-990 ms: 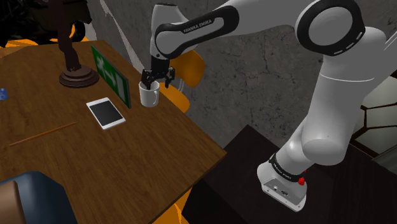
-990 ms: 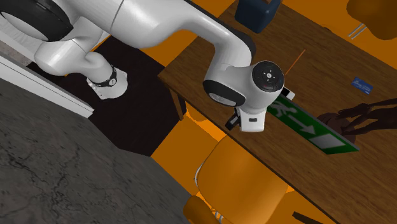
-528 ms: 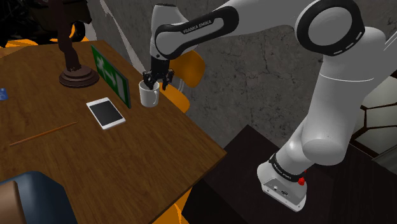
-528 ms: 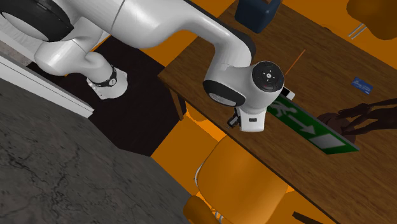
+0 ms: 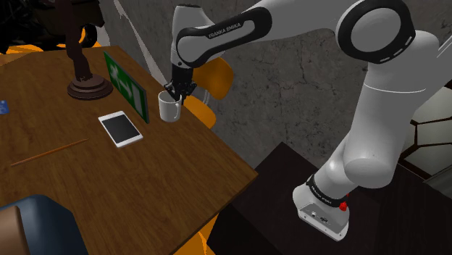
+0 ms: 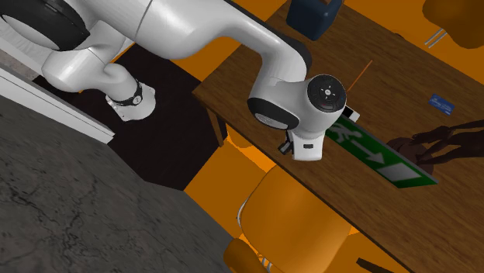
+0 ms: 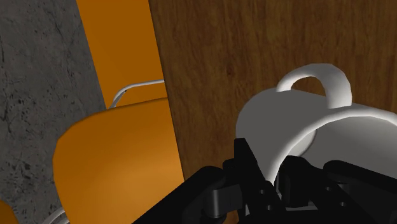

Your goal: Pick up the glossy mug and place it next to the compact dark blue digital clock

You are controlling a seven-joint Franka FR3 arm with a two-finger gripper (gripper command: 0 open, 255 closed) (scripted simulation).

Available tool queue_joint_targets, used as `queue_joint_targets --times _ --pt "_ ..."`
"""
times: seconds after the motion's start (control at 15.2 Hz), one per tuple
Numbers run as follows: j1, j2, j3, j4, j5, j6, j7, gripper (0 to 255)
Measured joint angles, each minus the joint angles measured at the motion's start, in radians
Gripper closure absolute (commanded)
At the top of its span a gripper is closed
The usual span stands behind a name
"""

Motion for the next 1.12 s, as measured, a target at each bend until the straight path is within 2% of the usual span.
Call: queue_joint_targets --times 0.26,1.12 --pt "-0.002 -0.015 0.001 0.007 0.003 -0.022 -0.002 255" --pt "-0.004 -0.076 0.005 0.097 0.013 -0.171 -0.002 255"
